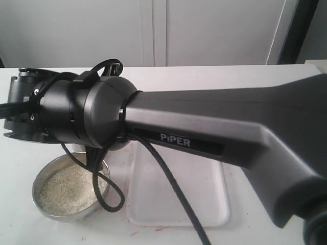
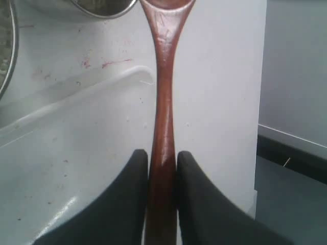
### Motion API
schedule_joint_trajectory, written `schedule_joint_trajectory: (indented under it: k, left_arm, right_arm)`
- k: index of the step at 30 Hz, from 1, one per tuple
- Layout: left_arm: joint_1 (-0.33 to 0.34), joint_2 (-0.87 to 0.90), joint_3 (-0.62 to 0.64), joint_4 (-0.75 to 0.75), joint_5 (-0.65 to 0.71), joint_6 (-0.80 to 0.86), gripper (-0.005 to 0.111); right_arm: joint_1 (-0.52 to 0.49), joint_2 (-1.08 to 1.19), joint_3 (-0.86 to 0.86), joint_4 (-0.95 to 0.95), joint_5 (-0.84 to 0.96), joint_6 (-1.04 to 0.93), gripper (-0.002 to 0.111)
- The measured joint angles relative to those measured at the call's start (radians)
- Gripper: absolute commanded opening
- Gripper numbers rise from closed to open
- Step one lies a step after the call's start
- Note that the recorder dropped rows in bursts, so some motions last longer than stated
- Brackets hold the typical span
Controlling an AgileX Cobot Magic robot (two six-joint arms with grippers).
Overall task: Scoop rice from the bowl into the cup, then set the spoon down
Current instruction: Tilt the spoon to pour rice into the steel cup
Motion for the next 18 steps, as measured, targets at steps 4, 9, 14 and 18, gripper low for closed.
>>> schedule_joint_trajectory:
  k: [4,9,14,18]
  left_arm:
    - [0.000,0.000,0.000,0.000,0.000,0.000,0.014]
    - [0.000,0.000,0.000,0.000,0.000,0.000,0.014]
    - [0.000,0.000,0.000,0.000,0.000,0.000,0.014]
    - [0.000,0.000,0.000,0.000,0.000,0.000,0.014]
  right_arm:
    - [0.000,0.010,0.000,-0.005,0.000,0.000,0.000]
    - [0.000,0.014,0.000,-0.005,0.000,0.000,0.000]
    - [0.000,0.014,0.000,-0.005,0.000,0.002,0.000]
    - [0.000,0.014,0.000,-0.005,0.000,0.004,0.000]
